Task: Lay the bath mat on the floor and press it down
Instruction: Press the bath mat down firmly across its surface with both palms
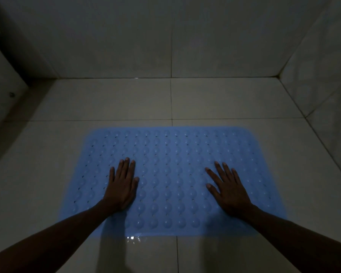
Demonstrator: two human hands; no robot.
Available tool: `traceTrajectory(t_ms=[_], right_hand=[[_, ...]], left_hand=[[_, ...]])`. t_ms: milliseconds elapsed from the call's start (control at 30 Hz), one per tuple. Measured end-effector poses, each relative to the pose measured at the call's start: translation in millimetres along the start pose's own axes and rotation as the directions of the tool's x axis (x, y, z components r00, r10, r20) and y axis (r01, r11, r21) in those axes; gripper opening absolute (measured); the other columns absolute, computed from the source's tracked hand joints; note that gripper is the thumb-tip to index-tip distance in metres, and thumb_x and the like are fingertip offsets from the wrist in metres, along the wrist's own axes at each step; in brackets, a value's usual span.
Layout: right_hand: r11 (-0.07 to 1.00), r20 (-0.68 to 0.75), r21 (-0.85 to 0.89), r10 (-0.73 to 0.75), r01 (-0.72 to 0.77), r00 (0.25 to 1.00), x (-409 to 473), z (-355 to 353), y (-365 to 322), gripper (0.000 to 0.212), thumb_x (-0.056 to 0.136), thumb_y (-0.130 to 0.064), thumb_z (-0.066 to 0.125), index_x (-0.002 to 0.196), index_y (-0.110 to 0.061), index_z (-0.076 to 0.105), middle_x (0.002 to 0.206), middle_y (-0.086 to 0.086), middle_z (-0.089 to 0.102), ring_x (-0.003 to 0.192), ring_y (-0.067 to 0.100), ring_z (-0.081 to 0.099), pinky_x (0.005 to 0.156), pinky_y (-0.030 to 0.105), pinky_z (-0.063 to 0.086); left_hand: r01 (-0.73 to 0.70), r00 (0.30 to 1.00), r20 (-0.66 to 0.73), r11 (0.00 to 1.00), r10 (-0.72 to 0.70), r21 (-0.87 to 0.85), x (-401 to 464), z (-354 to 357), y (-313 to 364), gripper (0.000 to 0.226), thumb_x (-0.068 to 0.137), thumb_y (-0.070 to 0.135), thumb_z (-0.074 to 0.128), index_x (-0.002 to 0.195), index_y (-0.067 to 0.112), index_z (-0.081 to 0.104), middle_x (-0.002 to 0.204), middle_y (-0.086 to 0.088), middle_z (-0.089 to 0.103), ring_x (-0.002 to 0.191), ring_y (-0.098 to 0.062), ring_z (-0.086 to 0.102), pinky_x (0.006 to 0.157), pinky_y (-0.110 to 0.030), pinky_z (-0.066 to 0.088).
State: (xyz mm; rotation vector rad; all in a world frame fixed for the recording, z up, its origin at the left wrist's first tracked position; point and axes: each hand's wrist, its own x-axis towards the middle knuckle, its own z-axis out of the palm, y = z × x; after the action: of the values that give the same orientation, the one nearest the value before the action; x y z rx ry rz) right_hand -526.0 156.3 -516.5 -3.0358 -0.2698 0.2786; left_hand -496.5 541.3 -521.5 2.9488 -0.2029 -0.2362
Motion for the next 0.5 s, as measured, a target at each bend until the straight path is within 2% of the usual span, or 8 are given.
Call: traceTrajectory(t_ms=[133,200,267,333,367,433,500], right_hand=[[1.000,0.000,0.012,0.009,-0.009,1.000,-0.1,0.6,-1.1,0.059,0.096,-0.065,0.002,0.151,-0.046,-0.013,0.160,-0.007,-0.025,0.146,0.015,-0.027,0.120,0.041,-0.016],[1.000,0.006,0.012,0.000,0.000,1.000,-0.3,0.0,-1.8,0.060,0.096,-0.065,0.004,0.152,-0.045,-0.008,0.162,-0.006,-0.020,0.148,0.016,-0.022,0.120,0.041,-0.015],[0.998,-0.072,0.057,0.011,-0.007,0.997,6.0,-7.1,-6.2,0.060,0.099,-0.061,0.010,0.155,-0.039,0.011,0.164,-0.002,0.001,0.151,0.018,-0.002,0.122,0.042,-0.007],[0.987,-0.209,0.157,0.000,0.034,0.978,25.0,-19.7,-18.0,0.059,0.100,-0.052,0.021,0.151,-0.025,0.034,0.159,0.001,0.029,0.148,0.021,0.023,0.122,0.038,0.003],[0.976,-0.259,0.209,-0.006,0.062,0.966,35.7,-24.8,-27.0,0.057,0.100,-0.046,0.027,0.148,-0.019,0.040,0.155,0.003,0.037,0.145,0.023,0.031,0.121,0.036,0.007],[0.941,-0.299,0.304,-0.053,0.148,0.953,62.9,-32.0,-56.3,0.050,0.099,-0.033,0.040,0.145,-0.015,0.044,0.151,0.005,0.043,0.141,0.023,0.037,0.120,0.040,0.018],[0.902,-0.388,0.312,-0.167,0.299,0.907,89.3,-32.3,-95.4,0.046,0.094,-0.021,0.048,0.139,-0.012,0.051,0.143,0.009,0.052,0.134,0.026,0.047,0.115,0.045,0.033]], left_hand=[[0.009,1.000,0.024,1.000,-0.009,0.008,0.5,-1.3,1.2,0.076,0.089,0.061,-0.011,0.152,0.019,-0.011,0.159,-0.006,-0.015,0.145,-0.020,-0.019,0.116,-0.044,-0.014],[-0.025,1.000,0.016,0.999,0.024,0.028,1.7,-10.0,1.2,0.072,0.095,0.057,0.002,0.154,0.016,0.001,0.161,-0.008,-0.001,0.148,-0.024,-0.005,0.117,-0.044,-0.005],[-0.085,0.994,-0.074,0.996,0.086,0.015,8.1,-26.9,-5.7,0.065,0.098,0.051,0.014,0.148,0.012,0.029,0.153,-0.013,0.030,0.141,-0.030,0.027,0.114,-0.044,0.018],[-0.115,0.980,-0.166,0.993,0.110,-0.017,18.2,-46.2,-21.4,0.060,0.099,0.048,0.020,0.131,0.008,0.051,0.132,-0.016,0.052,0.120,-0.032,0.048,0.101,-0.044,0.036],[-0.100,0.975,-0.202,0.995,0.098,-0.002,23.8,-50.6,-33.9,0.058,0.099,0.046,0.021,0.124,0.006,0.055,0.125,-0.017,0.055,0.113,-0.033,0.051,0.096,-0.044,0.039],[0.024,0.983,-0.181,1.000,-0.020,0.020,34.4,-59.8,-62.9,0.055,0.099,0.043,0.021,0.119,0.006,0.058,0.119,-0.018,0.057,0.106,-0.033,0.051,0.090,-0.046,0.041],[0.113,0.978,-0.182,0.992,-0.101,0.056,41.3,-63.0,-85.1,0.054,0.097,0.041,0.021,0.116,0.006,0.058,0.114,-0.020,0.056,0.099,-0.035,0.050,0.082,-0.046,0.043]])
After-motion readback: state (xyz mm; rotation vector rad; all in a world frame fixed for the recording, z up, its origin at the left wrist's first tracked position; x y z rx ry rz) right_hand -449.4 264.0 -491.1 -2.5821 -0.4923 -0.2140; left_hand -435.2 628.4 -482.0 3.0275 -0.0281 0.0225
